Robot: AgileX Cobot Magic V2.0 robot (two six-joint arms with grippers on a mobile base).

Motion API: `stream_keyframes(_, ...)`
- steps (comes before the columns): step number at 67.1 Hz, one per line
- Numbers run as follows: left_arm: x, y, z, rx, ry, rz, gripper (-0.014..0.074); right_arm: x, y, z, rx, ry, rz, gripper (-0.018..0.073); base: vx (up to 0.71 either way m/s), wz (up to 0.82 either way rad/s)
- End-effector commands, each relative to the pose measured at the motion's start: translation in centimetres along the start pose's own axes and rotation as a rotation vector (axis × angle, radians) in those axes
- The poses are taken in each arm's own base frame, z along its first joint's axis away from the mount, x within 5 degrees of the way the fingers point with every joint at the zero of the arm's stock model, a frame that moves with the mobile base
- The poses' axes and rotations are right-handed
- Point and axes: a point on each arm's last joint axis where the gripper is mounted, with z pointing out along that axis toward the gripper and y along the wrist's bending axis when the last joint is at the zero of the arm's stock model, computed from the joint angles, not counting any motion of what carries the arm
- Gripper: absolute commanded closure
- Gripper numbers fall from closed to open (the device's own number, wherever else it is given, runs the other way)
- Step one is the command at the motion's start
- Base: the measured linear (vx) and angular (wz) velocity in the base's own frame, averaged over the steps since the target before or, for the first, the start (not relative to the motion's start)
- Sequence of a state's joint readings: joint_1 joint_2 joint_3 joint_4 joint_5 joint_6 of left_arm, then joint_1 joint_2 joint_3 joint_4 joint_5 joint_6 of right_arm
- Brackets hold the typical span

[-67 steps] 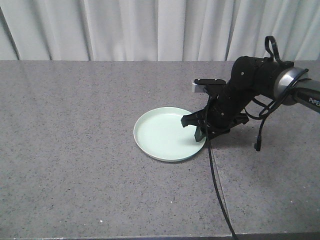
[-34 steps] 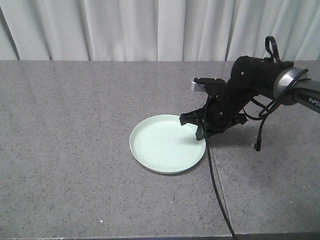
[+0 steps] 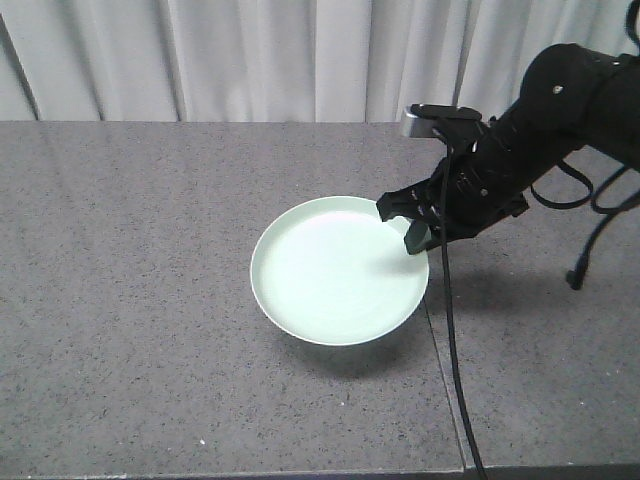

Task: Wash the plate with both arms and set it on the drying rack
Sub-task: 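Close the right gripper on the plate rim and lift it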

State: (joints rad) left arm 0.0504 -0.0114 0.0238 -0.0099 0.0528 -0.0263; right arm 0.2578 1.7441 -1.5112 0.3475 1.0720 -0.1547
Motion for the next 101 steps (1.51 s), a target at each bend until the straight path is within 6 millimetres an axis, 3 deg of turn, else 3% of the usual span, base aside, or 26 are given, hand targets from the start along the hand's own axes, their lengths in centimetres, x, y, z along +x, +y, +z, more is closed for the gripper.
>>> stream_keyframes(1, -1.7, -0.1, -0.3, 0.011, -0.117, -0.009, 0.0603, 1.2, 1.7, -4.1, -0.060, -0.144, -0.030, 0.0562, 0.00, 0.00)
stream_keyframes(19, -1.7, -0.1, -0.3, 0.011, -0.117, -0.009, 0.0603, 6.4, 3.3, -6.8, -0.156, -0.210, -0.054, 0.0562, 0.00, 0.00)
stream_keyframes(35, -1.7, -0.1, -0.3, 0.011, -0.117, -0.009, 0.0603, 8.7, 3.6, -7.9, -0.159, -0.225, -0.061, 0.0562, 0.00, 0.00)
stream_keyframes(101, -1.7, -0.1, -0.3, 0.011, -0.117, -0.009, 0.0603, 8.9, 3.7, -8.0, -0.162, -0.214, -0.064, 0.0561, 0.00, 0.00)
